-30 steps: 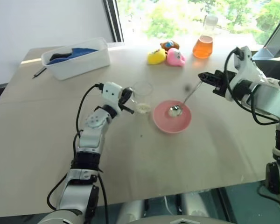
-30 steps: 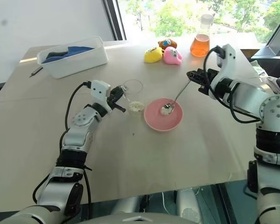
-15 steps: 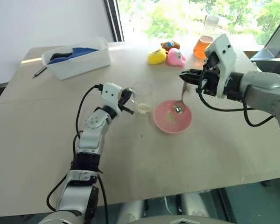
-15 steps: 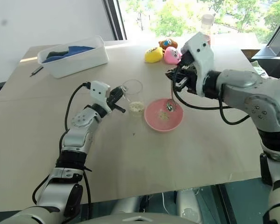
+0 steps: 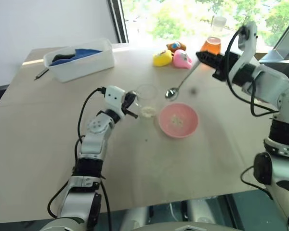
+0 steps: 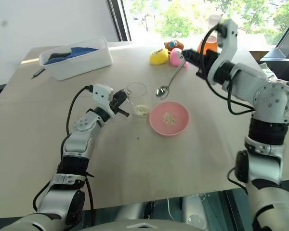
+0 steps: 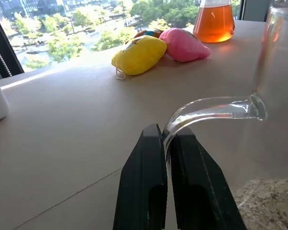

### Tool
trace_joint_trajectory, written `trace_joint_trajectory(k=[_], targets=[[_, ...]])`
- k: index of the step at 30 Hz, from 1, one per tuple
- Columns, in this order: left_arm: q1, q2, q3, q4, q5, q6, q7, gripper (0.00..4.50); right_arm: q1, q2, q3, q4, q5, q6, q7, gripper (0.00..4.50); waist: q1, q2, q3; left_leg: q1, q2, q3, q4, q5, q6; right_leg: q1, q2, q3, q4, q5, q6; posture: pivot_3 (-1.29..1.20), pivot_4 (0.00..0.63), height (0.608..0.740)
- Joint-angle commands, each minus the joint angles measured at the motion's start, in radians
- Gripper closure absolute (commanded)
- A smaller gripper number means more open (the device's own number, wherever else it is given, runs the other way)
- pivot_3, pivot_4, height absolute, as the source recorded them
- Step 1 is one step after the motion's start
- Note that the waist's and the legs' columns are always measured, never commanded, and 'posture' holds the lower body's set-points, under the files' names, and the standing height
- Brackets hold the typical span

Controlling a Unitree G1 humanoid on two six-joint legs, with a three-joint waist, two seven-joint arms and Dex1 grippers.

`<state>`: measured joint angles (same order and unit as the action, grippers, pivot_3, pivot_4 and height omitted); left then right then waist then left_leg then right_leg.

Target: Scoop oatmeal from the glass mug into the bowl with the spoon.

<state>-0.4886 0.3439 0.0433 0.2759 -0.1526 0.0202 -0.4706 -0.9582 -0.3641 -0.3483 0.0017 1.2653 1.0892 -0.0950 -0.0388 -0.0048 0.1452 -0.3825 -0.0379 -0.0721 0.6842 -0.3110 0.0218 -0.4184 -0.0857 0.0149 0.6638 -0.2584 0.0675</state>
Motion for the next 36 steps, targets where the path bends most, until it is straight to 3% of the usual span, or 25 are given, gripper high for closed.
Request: trace_joint_trajectory(k=[1,4,8,15,19,22,26,32,36], targets=[[0.019,0.016,0.008,-0.006,0.020,0.016,0.014,4.48,-0.066,0.046,-0.054,-0.002,0.138,-0.015,-0.094,4.50,-0.001,0.000,0.000,0.000,0.000,0.000,0.000,0.000,0.000,0.000,0.000,0.000,0.000,0.000,0.000,0.00,0.150,0.740],[0.019,0.018,0.009,-0.007,0.021,0.018,0.017,4.48,-0.088,0.084,-0.039,-0.002,0.183,-0.023,-0.134,4.50,-0.001,0.000,0.000,0.000,-0.001,0.000,0.001,0.000,0.000,0.001,0.000,0.000,0.000,0.000,0.000,0.00,0.150,0.740],[0.027,0.016,0.008,-0.023,0.019,0.024,0.021,4.48,-0.064,0.103,0.038,-0.021,0.132,-0.005,-0.120,4.50,-0.003,0.000,0.000,0.000,-0.001,0.000,0.001,0.000,0.000,0.001,0.000,0.000,0.000,0.000,0.000,0.00,0.150,0.740],[0.060,0.008,0.008,-0.085,0.008,0.054,0.032,4.48,-0.048,0.110,0.217,-0.005,-0.150,-0.095,0.024,4.50,-0.004,0.001,0.000,0.000,-0.001,0.000,0.001,0.000,0.000,0.001,0.000,0.000,0.001,0.000,0.000,0.00,0.150,0.740],[0.072,0.005,0.010,-0.101,0.006,0.065,0.041,4.48,-0.056,0.125,0.269,-0.013,-0.228,-0.110,0.102,4.50,-0.004,0.001,0.000,0.001,-0.001,0.000,0.001,0.000,0.000,0.001,0.000,0.000,0.000,0.000,0.000,0.00,0.150,0.740],[0.079,0.003,0.010,-0.110,0.005,0.071,0.051,4.50,-0.055,0.140,0.279,-0.021,-0.260,-0.112,0.139,3.39,-0.004,0.001,0.000,0.001,-0.001,-0.001,0.001,0.000,0.000,0.001,0.000,0.000,0.000,0.000,0.000,0.00,0.150,0.740],[0.093,0.001,0.011,-0.127,0.003,0.078,0.057,4.50,-0.087,0.171,0.195,0.021,-0.251,-0.134,0.117,1.54,-0.004,0.001,0.000,0.001,-0.001,-0.001,0.001,0.000,0.000,0.001,0.000,0.000,0.000,0.000,0.000,0.00,0.150,0.740],[0.113,-0.002,0.016,-0.149,-0.015,0.091,0.053,4.50,-0.133,0.149,0.098,0.084,-0.286,-0.178,0.124,1.54,-0.003,0.001,0.000,0.001,-0.002,-0.001,0.000,0.000,0.000,0.001,0.000,-0.001,0.000,0.000,0.000,0.00,0.150,0.740],[0.113,-0.007,0.020,-0.155,-0.022,0.091,0.058,3.02,-0.125,0.140,0.082,0.089,-0.312,-0.179,0.123,1.50,-0.005,0.001,0.000,0.000,-0.002,-0.001,0.000,0.000,0.000,0.000,0.000,0.000,0.000,0.000,0.000,0.00,0.150,0.740]])
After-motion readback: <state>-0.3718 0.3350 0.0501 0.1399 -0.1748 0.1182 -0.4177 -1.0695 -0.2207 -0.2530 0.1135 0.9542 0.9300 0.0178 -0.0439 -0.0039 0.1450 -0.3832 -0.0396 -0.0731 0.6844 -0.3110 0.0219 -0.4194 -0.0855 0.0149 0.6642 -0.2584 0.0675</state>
